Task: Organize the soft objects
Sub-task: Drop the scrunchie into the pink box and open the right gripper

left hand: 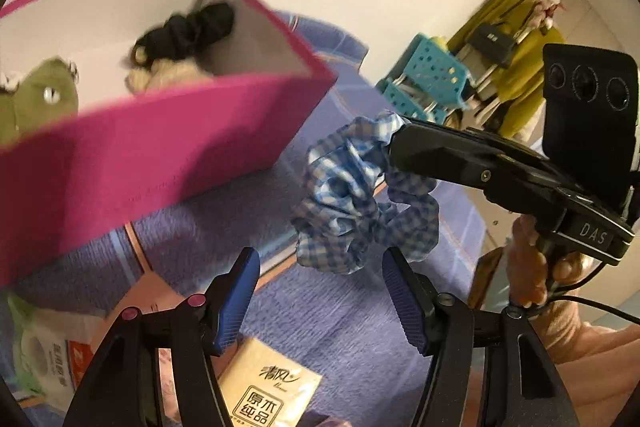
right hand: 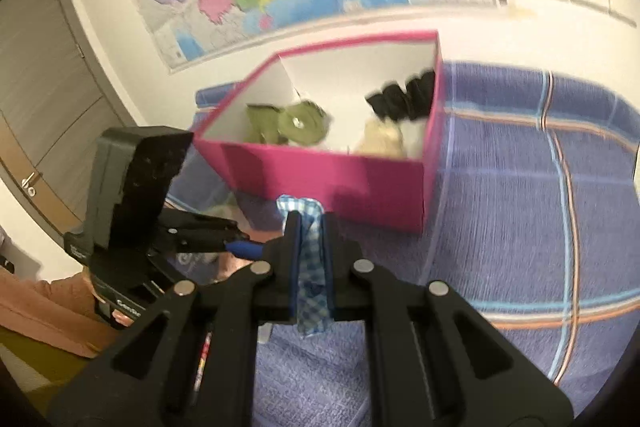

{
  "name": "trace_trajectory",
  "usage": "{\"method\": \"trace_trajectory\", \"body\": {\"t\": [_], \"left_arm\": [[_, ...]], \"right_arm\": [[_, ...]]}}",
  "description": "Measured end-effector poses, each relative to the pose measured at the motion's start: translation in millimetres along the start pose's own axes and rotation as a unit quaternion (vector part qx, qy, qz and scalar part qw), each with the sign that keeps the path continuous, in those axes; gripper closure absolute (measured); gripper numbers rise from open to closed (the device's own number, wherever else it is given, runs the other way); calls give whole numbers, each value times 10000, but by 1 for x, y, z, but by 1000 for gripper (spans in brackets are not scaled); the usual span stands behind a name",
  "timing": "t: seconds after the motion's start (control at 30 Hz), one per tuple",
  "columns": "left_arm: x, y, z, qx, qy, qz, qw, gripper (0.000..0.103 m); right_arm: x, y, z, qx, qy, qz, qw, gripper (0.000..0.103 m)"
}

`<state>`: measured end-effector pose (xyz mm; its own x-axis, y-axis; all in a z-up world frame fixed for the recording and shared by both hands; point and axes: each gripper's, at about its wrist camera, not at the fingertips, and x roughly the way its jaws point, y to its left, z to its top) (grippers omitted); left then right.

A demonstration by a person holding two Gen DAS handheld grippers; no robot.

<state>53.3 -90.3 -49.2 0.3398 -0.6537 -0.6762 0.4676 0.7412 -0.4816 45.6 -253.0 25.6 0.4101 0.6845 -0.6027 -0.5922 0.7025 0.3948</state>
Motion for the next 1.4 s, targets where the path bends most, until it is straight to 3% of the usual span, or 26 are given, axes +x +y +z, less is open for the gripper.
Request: {"method": "trace_trajectory", "body": {"t": [0.3, 0.67, 1.13, 1.4], "left_arm": [[-39, -1, 42, 127, -609, 34, 9981, 45], [-37, 18, 89, 42, -820, 653, 9945, 49], [1, 66, 110, -571, -451, 1312, 9887, 49], [-6, 62, 99, -454, -528, 1466, 9867, 49]], "right_arm": [[-12, 13, 51, -466, -475, 73, 9978, 91], [14, -5, 103, -606, -503, -33, 9969, 91], [77, -55, 116, -20, -10, -385, 9993, 87], [82, -59, 104, -21, 190, -563, 9982, 84]]}}
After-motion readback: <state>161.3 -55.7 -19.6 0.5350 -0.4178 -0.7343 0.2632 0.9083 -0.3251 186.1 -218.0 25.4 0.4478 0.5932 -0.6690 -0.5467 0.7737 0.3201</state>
